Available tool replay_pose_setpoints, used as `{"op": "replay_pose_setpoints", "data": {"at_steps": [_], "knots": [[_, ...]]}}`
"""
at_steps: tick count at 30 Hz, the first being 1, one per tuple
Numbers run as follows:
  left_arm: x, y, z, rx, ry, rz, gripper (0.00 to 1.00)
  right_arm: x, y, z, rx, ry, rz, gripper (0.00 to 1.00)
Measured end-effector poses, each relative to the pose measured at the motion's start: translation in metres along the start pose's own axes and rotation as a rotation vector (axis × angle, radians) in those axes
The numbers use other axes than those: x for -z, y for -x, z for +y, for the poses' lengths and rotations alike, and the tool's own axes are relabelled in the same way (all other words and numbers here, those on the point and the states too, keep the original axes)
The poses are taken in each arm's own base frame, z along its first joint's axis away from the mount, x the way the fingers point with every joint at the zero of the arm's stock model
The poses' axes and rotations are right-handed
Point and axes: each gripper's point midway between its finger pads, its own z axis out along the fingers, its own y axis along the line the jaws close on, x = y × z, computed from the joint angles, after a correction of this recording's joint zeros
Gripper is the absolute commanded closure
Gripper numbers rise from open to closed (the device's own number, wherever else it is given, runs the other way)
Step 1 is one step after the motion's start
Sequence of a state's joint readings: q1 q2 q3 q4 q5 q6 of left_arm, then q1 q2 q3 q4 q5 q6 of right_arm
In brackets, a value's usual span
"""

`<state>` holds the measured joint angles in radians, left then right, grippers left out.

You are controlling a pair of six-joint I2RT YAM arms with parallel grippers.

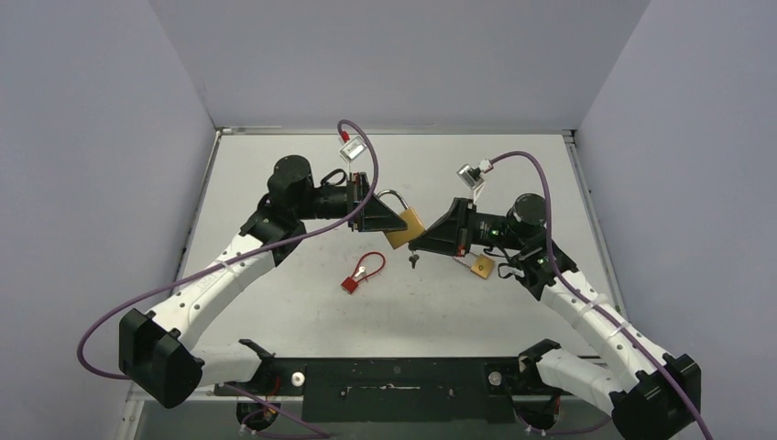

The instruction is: Unlock with the key

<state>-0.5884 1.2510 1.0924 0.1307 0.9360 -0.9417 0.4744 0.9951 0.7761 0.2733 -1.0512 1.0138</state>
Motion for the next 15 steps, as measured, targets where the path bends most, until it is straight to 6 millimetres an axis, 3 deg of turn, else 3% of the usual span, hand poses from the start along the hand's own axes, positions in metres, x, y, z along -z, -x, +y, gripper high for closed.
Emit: {"op": "replay_pose_setpoints", "data": {"at_steps": [10, 15], "knots": [[0.0, 0.011, -0.003, -0.037, -0.004, -0.08, 1.0, -0.002, 0.011, 0.001, 0.05, 0.002, -0.103, 0.99], [-0.001, 0.016, 0.003, -0.007, -0.009, -0.159, 1.0, -0.001, 0.015, -0.005, 0.07, -0.002, -0.171, 0.79]]}}
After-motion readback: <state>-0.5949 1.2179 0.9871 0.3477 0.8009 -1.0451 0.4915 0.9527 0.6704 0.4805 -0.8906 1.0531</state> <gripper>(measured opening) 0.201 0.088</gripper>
